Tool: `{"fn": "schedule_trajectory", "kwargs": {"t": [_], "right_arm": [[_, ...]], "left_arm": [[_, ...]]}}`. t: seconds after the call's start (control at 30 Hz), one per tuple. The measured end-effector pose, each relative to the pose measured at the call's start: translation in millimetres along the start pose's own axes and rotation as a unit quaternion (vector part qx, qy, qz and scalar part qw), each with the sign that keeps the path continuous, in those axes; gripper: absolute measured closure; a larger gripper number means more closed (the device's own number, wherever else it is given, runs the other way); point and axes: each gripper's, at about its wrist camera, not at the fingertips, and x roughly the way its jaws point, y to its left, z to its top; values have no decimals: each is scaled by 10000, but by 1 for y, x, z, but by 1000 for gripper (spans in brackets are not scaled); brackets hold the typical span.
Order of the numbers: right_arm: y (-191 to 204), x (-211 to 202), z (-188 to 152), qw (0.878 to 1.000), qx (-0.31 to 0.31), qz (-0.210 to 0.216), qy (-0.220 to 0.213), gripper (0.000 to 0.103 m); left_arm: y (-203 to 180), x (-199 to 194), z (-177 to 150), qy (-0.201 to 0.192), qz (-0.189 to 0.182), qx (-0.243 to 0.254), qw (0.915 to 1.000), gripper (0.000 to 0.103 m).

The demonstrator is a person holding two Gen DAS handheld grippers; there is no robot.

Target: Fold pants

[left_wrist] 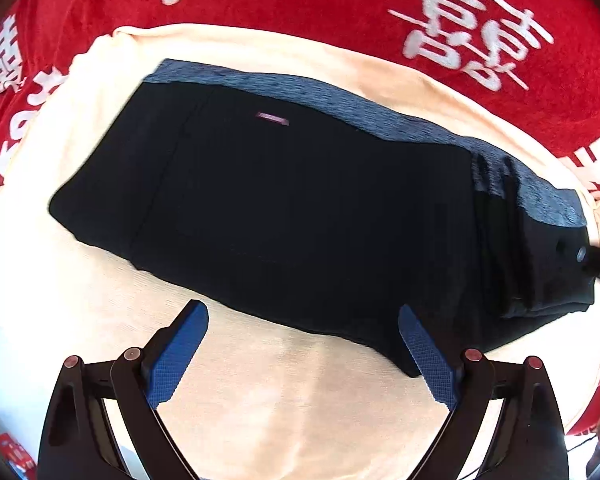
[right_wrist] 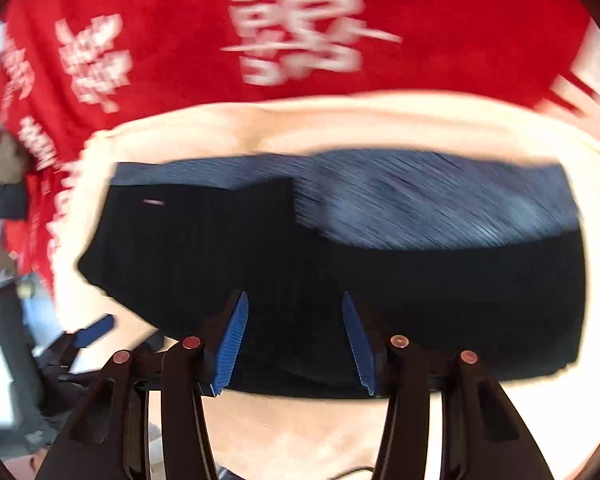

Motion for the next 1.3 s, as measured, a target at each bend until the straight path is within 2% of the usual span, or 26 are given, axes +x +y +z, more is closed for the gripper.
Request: {"fn": "schedule_trajectory", "kwargs": {"t": [0.07,0.2,0.3,0.33,0.4,0.53,0.57,0.67,0.73,0.8,0.83,0.9,1.0,1.07,1.13,1.23,1.3], "right_arm": [[20,12,19,9992,-283,274,61,50],[57,48,57,9961,-691,503,231,52],[72,80,79,9941,-537,802,489,71],[76,92,84,9941,-477,797,557,71],[82,112,88,9944,-392,754,627,71],[87,148,95,9965,-129,556,617,71],[85,148,100,9978,13,498,442,71],[78,145,111,9995,213,-73,200,71],[76,138,114,9992,312,-102,228,71],[75,119,107,9993,306,-30,217,67],[75,107,100,9995,247,-68,201,59],[73,81,82,9996,83,-252,101,50],[56,38,51,9966,-56,-784,-233,46],[34,19,32,9916,70,-1241,-368,43],[7,16,17,9898,377,-1356,-241,43],[-29,31,-11,9876,1056,-1143,228,43],[-22,27,-21,9892,829,-1209,53,43]], "left_arm": [[9,3,9,-82,77,-12,9999,6],[33,3,31,-413,116,-88,9990,6],[51,21,44,-353,229,-123,9990,6],[64,22,43,-299,238,-167,9991,6],[74,26,43,-354,247,-150,9990,6],[73,29,41,-447,323,229,9982,6],[73,29,40,-458,328,296,9980,6],[75,29,39,-448,317,442,9975,6],[78,28,40,-421,254,454,9978,6],[83,26,42,-405,150,387,9983,6],[86,26,43,-387,102,354,9986,6],[90,25,45,-349,37,307,9989,6],[92,21,48,-313,13,281,9991,6],[94,22,48,-308,35,298,9991,6],[90,21,48,-311,97,341,9989,6],[82,18,45,-302,235,437,9983,6],[79,16,43,-298,291,461,9981,6]]}}
